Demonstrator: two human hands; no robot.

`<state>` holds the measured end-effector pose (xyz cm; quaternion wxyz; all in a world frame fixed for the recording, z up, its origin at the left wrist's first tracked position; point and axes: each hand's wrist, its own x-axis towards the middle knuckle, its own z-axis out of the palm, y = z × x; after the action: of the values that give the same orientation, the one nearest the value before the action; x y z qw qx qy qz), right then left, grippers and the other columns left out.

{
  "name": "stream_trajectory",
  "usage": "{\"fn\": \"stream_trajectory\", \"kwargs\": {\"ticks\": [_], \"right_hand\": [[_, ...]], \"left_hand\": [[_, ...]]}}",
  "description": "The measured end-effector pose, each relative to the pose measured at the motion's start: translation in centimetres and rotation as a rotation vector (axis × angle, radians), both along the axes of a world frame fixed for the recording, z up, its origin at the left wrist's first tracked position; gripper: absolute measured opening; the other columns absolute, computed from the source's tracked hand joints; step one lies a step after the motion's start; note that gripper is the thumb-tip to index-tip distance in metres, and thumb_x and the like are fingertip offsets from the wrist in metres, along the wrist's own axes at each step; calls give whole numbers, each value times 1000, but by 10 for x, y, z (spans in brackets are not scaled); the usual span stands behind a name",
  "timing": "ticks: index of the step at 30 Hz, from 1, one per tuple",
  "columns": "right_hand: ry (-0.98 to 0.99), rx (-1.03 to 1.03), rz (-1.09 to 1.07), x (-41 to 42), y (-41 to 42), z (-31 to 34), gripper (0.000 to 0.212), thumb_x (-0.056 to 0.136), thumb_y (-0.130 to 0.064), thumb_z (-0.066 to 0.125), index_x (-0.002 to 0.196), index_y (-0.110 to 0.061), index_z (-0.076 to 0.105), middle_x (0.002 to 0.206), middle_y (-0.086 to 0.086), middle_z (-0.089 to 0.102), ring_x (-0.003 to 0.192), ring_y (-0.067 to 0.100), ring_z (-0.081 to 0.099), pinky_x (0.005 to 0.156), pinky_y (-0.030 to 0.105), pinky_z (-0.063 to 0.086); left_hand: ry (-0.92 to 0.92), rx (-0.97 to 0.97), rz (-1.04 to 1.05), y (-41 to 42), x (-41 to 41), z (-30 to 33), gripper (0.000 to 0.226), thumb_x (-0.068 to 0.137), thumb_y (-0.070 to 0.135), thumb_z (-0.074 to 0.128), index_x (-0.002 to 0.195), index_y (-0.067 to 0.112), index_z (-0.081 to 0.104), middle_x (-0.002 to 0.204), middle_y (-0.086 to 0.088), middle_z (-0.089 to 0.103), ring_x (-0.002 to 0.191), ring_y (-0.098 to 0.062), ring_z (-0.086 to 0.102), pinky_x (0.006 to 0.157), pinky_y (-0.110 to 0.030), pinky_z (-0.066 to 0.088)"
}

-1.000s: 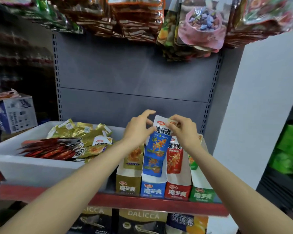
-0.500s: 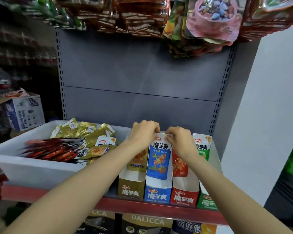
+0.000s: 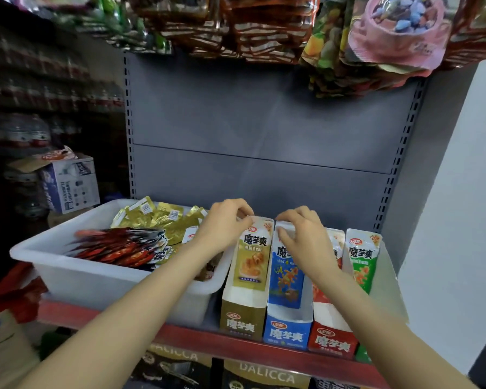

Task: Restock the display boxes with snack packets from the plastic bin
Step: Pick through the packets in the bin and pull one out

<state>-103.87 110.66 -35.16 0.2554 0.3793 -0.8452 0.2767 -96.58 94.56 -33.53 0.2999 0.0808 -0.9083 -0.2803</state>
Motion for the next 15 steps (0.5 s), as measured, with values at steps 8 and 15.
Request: {"fn": "stream_trajectory", "kwargs": {"ticks": [8,15], "right_hand": [[-184,257,178,40,-95,12,33,92,-20,52,124,-13,54,118,9,57,110,26,54,86,34,45],[-340,773,134,42,-148,5,68,81,-43,68,136,-13,43,136,9,50,123,27,48,100,37,42]], "left_hand": [[-180,-61,124,-84,39,-7,15,88,18,63,101,12,66,99,-3,68,94,-18,62,81,-29,48],[-745,-298,-32,-123,46,-19,52,81,33,71,126,12,52,125,-2,57,107,-21,53,94,-35,44]]}}
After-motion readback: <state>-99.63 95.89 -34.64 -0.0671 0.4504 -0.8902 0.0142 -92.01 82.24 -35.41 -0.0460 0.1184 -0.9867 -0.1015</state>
